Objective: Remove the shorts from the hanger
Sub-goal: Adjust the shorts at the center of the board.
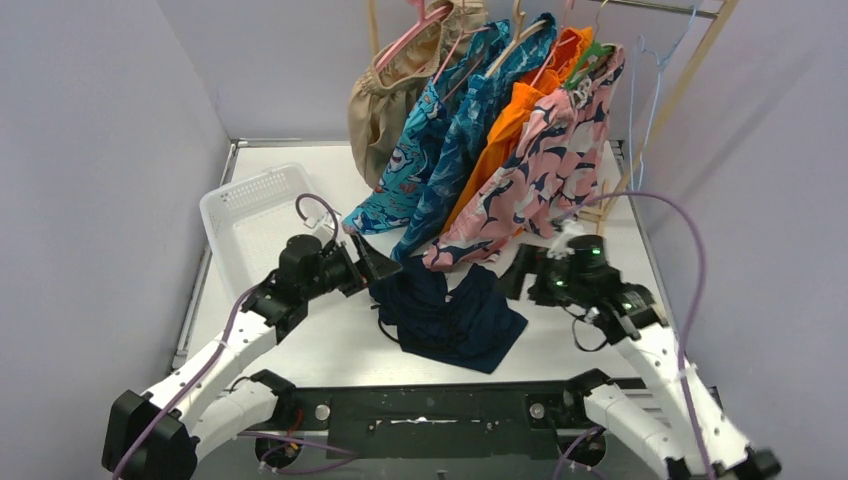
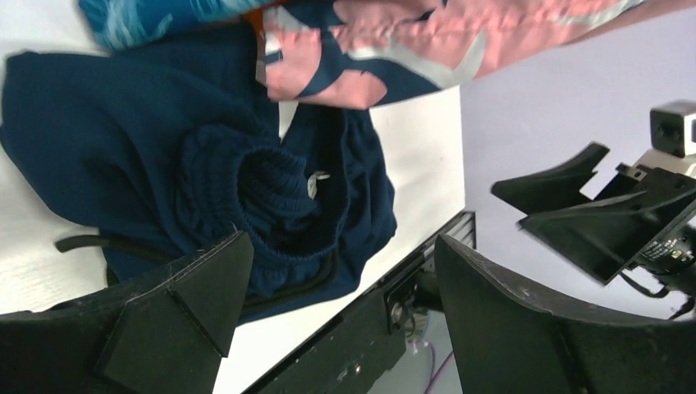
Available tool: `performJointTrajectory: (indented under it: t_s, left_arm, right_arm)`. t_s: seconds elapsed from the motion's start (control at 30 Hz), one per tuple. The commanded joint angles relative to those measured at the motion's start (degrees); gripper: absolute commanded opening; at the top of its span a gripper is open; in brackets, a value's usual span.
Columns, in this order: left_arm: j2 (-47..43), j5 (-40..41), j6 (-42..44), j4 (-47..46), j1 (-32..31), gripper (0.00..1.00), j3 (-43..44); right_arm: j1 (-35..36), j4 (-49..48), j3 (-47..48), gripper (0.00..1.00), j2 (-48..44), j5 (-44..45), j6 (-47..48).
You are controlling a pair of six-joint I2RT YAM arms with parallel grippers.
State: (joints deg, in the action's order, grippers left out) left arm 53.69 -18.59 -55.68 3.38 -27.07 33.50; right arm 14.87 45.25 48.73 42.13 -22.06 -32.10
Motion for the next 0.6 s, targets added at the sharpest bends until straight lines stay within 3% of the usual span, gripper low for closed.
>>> performJointTrajectory:
  t_s: [0.0,0.1,0.2,0.33,0.57]
  left_arm:
    - [2.2,1.8,2.0,1.0,-4.3,0.82,1.4]
    - [3.3,4.0,2.2,2.1,-6.5,0.82,1.5]
    - [3.3,5.0,1.4,1.9,-7.9,0.82,0.4]
    - [2.5,5.3,0.3,0.7,-8.5,0.82,-1.6]
    - [4.3,4.3,-2.3,-3.3,-9.9,0.82,-3.3]
  right_arm:
    - [25.6,-8.0,1.5,0.95,9.9,24.5,-6.0]
    - [36.8,-2.1,7.6,0.99,23.9,48.2,-12.2]
    - [40.6,2.0,11.9,0.98,33.1,60.2,-19.3]
    - [40.7,-8.3,7.6,0.98,33.8,57.7,-17.6]
    - [29.6,-19.3,-3.8,0.99,28.8,47.0,-23.5]
